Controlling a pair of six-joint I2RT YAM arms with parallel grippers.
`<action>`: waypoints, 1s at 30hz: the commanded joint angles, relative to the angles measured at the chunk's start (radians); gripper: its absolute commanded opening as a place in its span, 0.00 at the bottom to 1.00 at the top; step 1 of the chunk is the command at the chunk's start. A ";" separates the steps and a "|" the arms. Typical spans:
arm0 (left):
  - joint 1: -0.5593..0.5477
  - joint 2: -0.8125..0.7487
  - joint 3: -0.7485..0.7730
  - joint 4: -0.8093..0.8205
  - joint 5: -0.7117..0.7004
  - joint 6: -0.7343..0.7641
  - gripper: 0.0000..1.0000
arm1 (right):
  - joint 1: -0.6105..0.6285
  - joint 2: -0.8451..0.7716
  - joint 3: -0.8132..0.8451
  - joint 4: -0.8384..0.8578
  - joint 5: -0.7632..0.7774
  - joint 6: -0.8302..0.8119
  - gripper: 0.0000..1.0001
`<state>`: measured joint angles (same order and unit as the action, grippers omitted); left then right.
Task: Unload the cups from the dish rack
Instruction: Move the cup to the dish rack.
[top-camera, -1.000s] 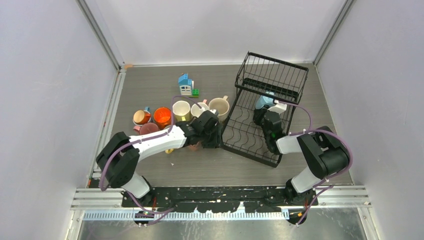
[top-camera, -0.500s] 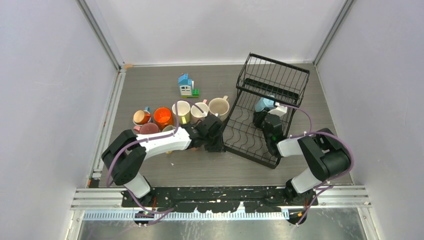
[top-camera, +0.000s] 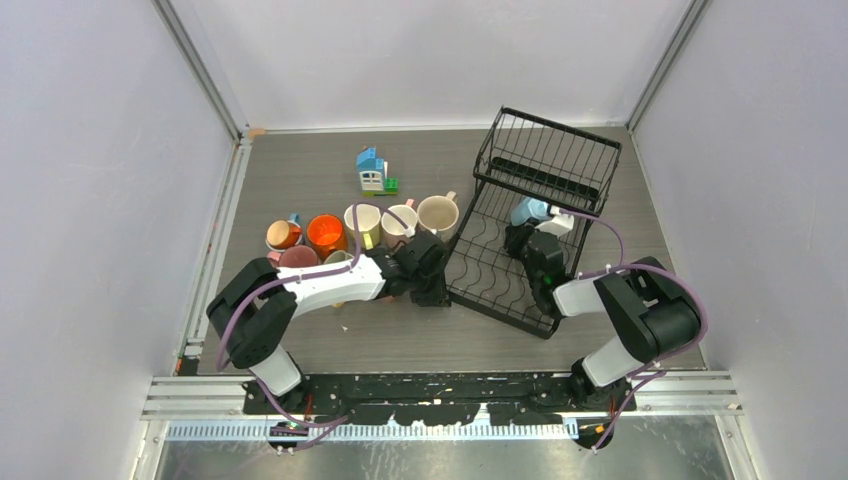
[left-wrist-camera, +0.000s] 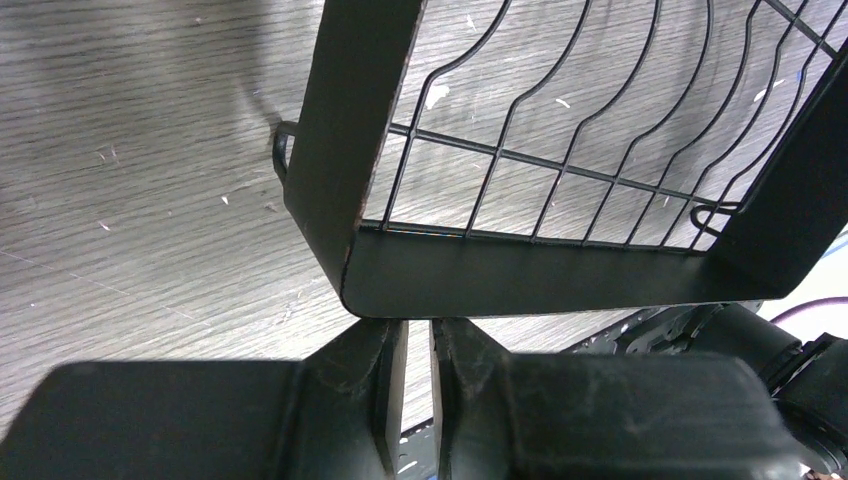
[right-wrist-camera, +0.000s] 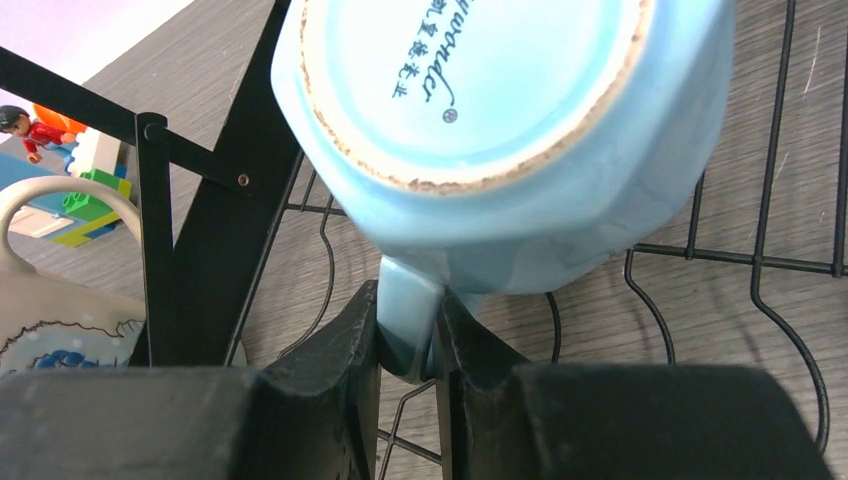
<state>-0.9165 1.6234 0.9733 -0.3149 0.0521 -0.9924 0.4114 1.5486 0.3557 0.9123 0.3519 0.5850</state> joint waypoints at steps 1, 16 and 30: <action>0.018 0.016 0.021 0.146 -0.105 -0.026 0.15 | 0.049 0.001 -0.028 -0.023 0.009 -0.038 0.18; 0.018 0.016 0.009 0.148 -0.118 -0.070 0.05 | 0.064 -0.049 -0.074 0.000 -0.018 -0.008 0.17; 0.018 0.024 0.004 0.160 -0.121 -0.090 0.02 | 0.106 -0.114 -0.108 -0.032 0.006 -0.007 0.16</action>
<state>-0.9161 1.6314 0.9733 -0.2798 0.0170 -1.0653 0.5026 1.4612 0.2642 0.9211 0.3531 0.5755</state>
